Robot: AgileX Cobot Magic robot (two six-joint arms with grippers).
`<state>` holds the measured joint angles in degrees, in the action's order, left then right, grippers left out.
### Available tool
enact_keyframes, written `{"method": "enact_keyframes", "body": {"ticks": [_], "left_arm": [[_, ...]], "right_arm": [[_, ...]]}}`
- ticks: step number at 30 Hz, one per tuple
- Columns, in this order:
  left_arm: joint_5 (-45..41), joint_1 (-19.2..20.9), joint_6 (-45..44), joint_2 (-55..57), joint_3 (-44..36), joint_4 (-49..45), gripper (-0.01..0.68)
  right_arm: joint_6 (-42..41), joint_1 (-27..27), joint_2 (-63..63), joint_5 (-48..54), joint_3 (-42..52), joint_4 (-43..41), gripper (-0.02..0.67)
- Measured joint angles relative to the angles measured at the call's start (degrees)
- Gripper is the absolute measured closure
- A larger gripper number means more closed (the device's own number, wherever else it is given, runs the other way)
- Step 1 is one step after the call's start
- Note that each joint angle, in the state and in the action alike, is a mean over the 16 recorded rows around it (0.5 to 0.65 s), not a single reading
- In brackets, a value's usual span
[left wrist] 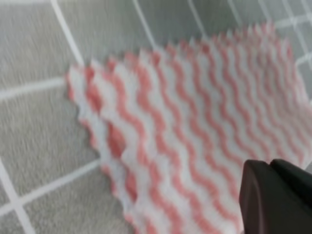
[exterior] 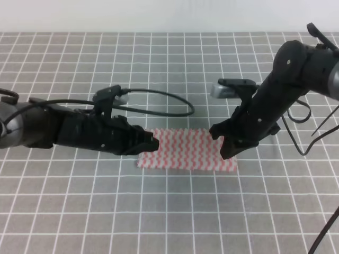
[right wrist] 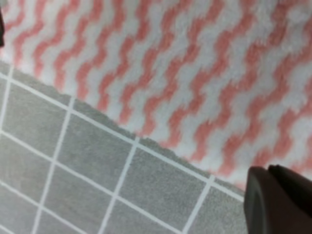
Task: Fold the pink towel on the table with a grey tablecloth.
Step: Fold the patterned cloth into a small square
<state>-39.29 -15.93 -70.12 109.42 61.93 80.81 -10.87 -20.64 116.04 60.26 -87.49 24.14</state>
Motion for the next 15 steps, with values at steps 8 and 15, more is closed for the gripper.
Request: {"method": "enact_keyframes", "body": {"ticks": [8, 15], "left_arm": [[-0.5, 0.0, 0.6, 1.4, 0.0, -2.1, 0.674], [-2.2, 0.0, 0.9, 1.6, 0.1, -1.2, 0.674]], "right_arm": [[-0.7, 0.0, 2.0, -0.2, -0.1, -0.3, 0.664], [-1.2, 0.0, 3.3, -0.1, -0.2, -0.6, 0.664]]}}
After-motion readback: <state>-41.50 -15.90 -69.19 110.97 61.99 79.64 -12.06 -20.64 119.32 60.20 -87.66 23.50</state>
